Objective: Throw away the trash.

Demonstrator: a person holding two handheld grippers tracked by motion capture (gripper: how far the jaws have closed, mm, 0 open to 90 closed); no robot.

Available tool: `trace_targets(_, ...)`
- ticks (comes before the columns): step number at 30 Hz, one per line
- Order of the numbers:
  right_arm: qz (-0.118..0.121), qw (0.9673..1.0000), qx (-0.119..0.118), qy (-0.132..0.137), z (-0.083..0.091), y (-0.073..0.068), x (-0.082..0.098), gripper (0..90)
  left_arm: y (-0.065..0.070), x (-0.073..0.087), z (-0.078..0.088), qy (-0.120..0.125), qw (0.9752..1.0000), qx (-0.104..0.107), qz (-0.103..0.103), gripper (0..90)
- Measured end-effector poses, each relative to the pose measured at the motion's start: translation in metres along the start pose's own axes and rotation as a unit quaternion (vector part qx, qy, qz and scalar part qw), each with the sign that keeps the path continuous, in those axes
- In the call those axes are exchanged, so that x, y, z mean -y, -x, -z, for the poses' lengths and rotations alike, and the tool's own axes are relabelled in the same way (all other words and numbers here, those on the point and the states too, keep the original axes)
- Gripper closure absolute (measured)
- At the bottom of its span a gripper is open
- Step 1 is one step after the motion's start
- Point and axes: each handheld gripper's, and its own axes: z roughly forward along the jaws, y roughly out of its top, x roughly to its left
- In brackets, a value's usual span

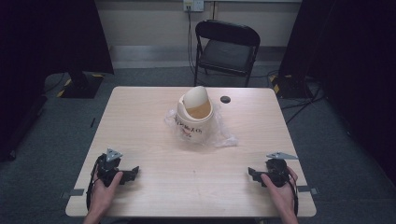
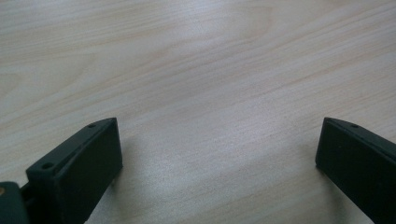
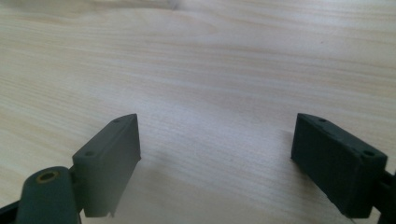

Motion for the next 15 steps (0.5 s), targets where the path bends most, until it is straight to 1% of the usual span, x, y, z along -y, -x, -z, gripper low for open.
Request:
trace_targets(1,0.003,1.0,0.005,0.002,0.0,0.0,0.001,14.9,0.0,0.0,0.0,0.0,1.0,0.0,0.0,0.0)
trace_targets(4,0.009,0.9999,0.012,0.004,0.0,-0.002,0.002,14.9,0.0,0.0,0.0,0.0,1.0,0.0,0.0,0.0)
trace_targets(5,0.014,0.9997,0.02,0.006,0.0,-0.003,0.003,14.9,0.0,0.0,0.0,0.0,1.0,0.0,0.0,0.0)
trace_targets(8,0.04,0.9978,0.05,0.017,-0.004,-0.008,0.008,14.0,0.0,0.0,0.0,-0.001,1.0,0.0,0.0,0.0)
trace_targets(9,0.039,0.9975,0.055,0.023,-0.005,-0.01,0.009,13.7,0.0,0.0,0.0,0.0,1.0,0.0,0.0,0.0)
trace_targets(11,0.035,0.9974,0.056,0.03,-0.005,-0.011,0.011,13.5,0.0,0.0,0.0,-0.001,1.0,0.0,-0.001,0.0)
trace_targets(15,0.035,0.9973,0.056,0.03,-0.005,-0.011,0.011,13.5,0.0,0.0,0.0,-0.001,1.0,0.0,-0.001,0.0)
